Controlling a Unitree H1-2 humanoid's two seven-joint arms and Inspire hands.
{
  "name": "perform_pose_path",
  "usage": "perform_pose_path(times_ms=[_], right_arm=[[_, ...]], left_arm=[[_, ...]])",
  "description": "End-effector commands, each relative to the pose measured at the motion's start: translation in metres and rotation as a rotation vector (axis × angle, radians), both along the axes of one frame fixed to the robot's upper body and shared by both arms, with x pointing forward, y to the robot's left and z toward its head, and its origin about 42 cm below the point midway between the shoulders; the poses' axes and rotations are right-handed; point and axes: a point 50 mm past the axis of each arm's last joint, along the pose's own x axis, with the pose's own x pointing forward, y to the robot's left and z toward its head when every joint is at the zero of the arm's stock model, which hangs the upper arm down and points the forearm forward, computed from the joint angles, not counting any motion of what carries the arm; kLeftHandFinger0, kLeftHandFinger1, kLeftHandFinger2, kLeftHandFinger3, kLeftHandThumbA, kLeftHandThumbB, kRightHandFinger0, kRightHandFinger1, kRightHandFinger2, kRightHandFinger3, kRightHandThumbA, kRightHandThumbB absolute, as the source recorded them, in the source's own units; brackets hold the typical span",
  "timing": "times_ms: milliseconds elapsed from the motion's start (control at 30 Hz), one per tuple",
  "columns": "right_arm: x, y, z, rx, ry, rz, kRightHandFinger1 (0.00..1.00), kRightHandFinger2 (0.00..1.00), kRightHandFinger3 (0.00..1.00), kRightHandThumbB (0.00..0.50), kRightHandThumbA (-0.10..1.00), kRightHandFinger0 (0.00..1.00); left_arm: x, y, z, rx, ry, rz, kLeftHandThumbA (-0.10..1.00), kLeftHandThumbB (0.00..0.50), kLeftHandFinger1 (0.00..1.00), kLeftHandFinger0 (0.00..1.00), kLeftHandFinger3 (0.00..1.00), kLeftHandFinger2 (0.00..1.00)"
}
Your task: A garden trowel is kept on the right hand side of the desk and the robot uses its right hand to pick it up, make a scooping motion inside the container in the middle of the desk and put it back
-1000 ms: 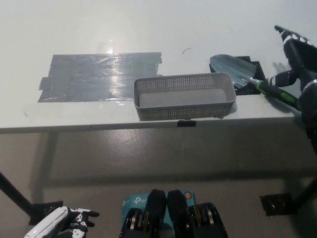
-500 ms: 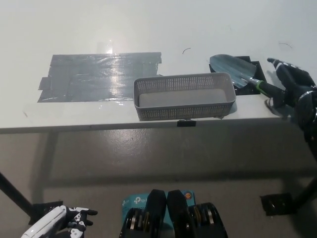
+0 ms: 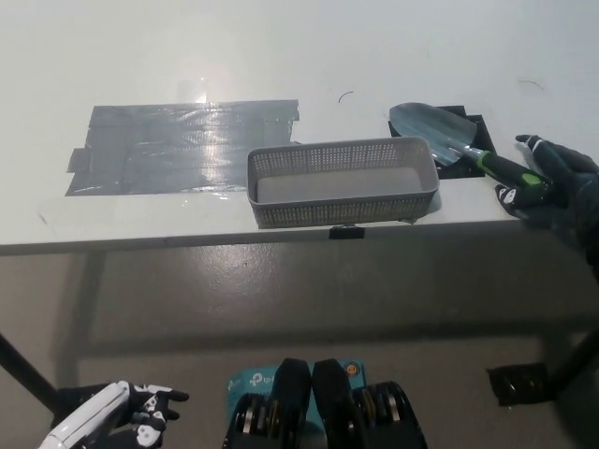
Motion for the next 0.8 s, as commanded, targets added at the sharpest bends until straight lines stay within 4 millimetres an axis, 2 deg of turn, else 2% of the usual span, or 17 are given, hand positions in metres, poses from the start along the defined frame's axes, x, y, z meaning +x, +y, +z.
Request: perform_pose_path(times_ms=[0, 100, 167, 233, 267, 300, 400, 467, 500, 533, 567, 600, 633, 667, 700, 733, 767], right_arm=[[0.012, 0.0, 0.022, 0.013, 0.021, 0.044, 0.98, 1.0, 1.0, 0.176, 0.44, 0.89], [0.012, 0.004, 0.016, -0.05, 0.138, 0.058, 1.0, 1.0, 1.0, 0.154, 0.41, 0.98], [0.016, 0.009, 0.014, -0.128, 0.222, 0.07, 0.91, 1.0, 1.0, 0.126, 0.3, 0.79], [0.017, 0.011, 0.016, -0.164, 0.245, 0.084, 0.58, 0.88, 1.0, 0.084, 0.24, 0.45], [0.018, 0.012, 0.011, -0.256, 0.292, 0.104, 0.32, 0.62, 1.0, 0.044, 0.15, 0.22], [0.018, 0.012, 0.01, -0.259, 0.306, 0.103, 0.26, 0.58, 1.0, 0.036, 0.0, 0.13], [0.021, 0.013, 0.009, -0.356, 0.343, 0.098, 0.3, 0.65, 1.0, 0.019, -0.08, 0.07], [0.021, 0.016, 0.002, -0.523, 0.397, 0.122, 0.03, 0.38, 1.0, 0.0, 0.06, 0.0], [0.02, 0.018, -0.002, -0.596, 0.408, 0.152, 0.03, 0.35, 1.0, 0.095, 0.05, 0.0], [0.02, 0.018, -0.002, -0.616, 0.409, 0.17, 0.03, 0.34, 0.92, 0.104, 0.02, 0.0], [0.017, 0.019, -0.009, -0.709, 0.424, 0.215, 0.0, 0.2, 0.61, 0.276, -0.02, 0.0], [0.019, 0.019, -0.007, -0.71, 0.421, 0.215, 0.0, 0.18, 0.57, 0.279, -0.02, 0.0], [0.013, 0.019, -0.014, -0.749, 0.403, 0.255, 0.0, 0.03, 0.52, 0.368, -0.01, 0.0], [0.014, 0.019, -0.012, -0.766, 0.405, 0.25, 0.02, 0.06, 0.56, 0.373, 0.02, 0.0], [0.014, 0.02, -0.015, -0.789, 0.414, 0.237, 0.06, 0.09, 0.71, 0.31, -0.01, 0.0], [0.013, 0.02, -0.016, -0.785, 0.412, 0.231, 0.21, 0.19, 0.75, 0.245, -0.02, 0.05], [0.012, 0.019, -0.02, -0.78, 0.416, 0.219, 0.21, 0.17, 0.68, 0.248, -0.05, 0.04]], left_arm=[[0.003, 0.002, 0.013, 0.034, -0.028, -0.029, 1.0, 0.451, 0.74, 0.74, 0.95, 0.8], [0.003, 0.002, 0.016, 0.036, -0.034, -0.036, 1.0, 0.443, 0.74, 0.75, 0.96, 0.81], [0.004, 0.002, 0.02, 0.045, -0.047, -0.043, 1.0, 0.443, 0.74, 0.75, 0.96, 0.8], [0.006, 0.003, 0.022, 0.047, -0.052, -0.044, 1.0, 0.445, 0.74, 0.75, 0.96, 0.8], [0.007, 0.003, 0.022, 0.045, -0.052, -0.047, 1.0, 0.454, 0.75, 0.76, 0.95, 0.8], [0.007, 0.003, 0.023, 0.045, -0.053, -0.048, 1.0, 0.464, 0.74, 0.77, 0.95, 0.8], [0.011, 0.003, 0.027, 0.053, -0.067, -0.053, 1.0, 0.452, 0.73, 0.75, 0.94, 0.79], [0.011, 0.004, 0.029, 0.054, -0.073, -0.055, 1.0, 0.45, 0.74, 0.76, 0.94, 0.79], [0.012, 0.004, 0.03, 0.054, -0.073, -0.056, 1.0, 0.457, 0.74, 0.75, 0.94, 0.79], [0.013, 0.005, 0.03, 0.054, -0.074, -0.056, 1.0, 0.46, 0.74, 0.75, 0.95, 0.79], [0.014, 0.005, 0.032, 0.062, -0.08, -0.062, 1.0, 0.455, 0.74, 0.75, 0.95, 0.79], [0.015, 0.005, 0.034, 0.064, -0.085, -0.063, 1.0, 0.456, 0.74, 0.75, 0.95, 0.79], [0.014, 0.005, 0.035, 0.063, -0.088, -0.068, 1.0, 0.445, 0.73, 0.75, 0.95, 0.79], [0.016, 0.005, 0.038, 0.066, -0.096, -0.07, 1.0, 0.445, 0.73, 0.75, 0.95, 0.78], [0.017, 0.005, 0.04, 0.067, -0.101, -0.076, 1.0, 0.45, 0.74, 0.74, 0.95, 0.78], [0.018, 0.006, 0.041, 0.068, -0.103, -0.079, 1.0, 0.445, 0.74, 0.75, 0.95, 0.79], [0.019, 0.006, 0.044, 0.082, -0.109, -0.088, 1.0, 0.427, 0.75, 0.76, 0.95, 0.8]])
